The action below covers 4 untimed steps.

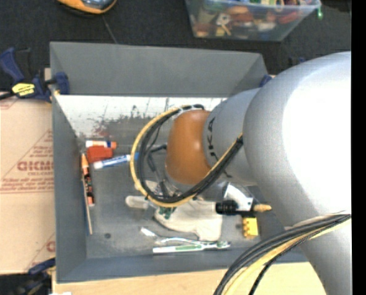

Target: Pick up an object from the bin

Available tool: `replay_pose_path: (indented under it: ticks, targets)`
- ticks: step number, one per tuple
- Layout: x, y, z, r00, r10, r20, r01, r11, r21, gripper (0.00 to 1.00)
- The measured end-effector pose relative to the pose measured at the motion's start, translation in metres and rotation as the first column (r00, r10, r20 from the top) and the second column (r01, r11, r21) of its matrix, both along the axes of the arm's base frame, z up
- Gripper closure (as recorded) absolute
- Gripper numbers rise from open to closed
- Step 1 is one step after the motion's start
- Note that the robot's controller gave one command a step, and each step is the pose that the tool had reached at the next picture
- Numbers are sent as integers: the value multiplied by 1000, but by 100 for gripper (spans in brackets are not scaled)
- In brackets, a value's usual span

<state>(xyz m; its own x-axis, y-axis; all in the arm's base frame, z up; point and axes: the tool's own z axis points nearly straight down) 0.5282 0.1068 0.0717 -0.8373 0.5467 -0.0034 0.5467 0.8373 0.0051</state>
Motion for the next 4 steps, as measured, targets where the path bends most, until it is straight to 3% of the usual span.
replay_pose_path:
  ticks: [1, 2, 4]
  targets:
    - [0, 0, 9, 1000, 1, 0, -1, 1000, 0, 100]
    - [-2, -2, 52, 1000, 4, -8, -4, 1000, -2, 100]
    - [0, -1, 113, 1000, 6, 0, -6, 1000, -1, 100]
